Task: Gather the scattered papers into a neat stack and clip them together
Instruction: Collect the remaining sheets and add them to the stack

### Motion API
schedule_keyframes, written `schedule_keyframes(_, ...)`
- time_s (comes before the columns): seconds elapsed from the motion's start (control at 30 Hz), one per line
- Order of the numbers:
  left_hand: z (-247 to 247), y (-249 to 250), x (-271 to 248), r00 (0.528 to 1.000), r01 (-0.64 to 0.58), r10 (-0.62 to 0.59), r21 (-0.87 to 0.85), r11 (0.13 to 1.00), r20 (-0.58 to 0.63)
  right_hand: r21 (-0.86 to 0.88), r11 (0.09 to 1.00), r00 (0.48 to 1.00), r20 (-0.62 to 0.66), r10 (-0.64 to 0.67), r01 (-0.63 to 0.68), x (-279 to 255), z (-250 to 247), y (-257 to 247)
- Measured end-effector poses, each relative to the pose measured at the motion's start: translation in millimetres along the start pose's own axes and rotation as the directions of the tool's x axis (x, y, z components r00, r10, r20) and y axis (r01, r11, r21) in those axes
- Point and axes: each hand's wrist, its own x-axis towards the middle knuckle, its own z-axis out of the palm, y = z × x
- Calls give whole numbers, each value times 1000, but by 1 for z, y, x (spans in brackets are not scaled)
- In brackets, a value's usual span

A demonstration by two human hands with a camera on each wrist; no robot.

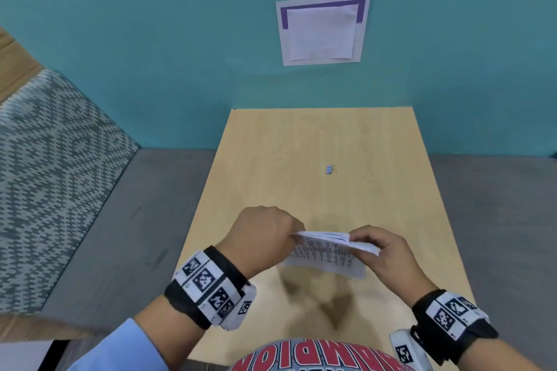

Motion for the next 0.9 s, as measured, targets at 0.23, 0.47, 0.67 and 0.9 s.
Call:
schedule_keyframes(0.23,-13,-58,-30,971,60,-223,-823,565,-82,267,912,938,-67,341,-313,-1,-36,19)
schedule_keyframes(0.47,7,-64,-38,906,-50,-414,-994,99,-86,424,897,989,-25,146,-122,3,-56,-53)
schedule_keyframes(0.67,23,-62,-26,891,-201,-407,-979,41,-200,245,966,975,-221,-31,86,2,-65,-70)
schedule_keyframes(0.9,136,-67,10,924,273,-318,-949,158,213,83,973,969,-101,224,-216,3,-34,55)
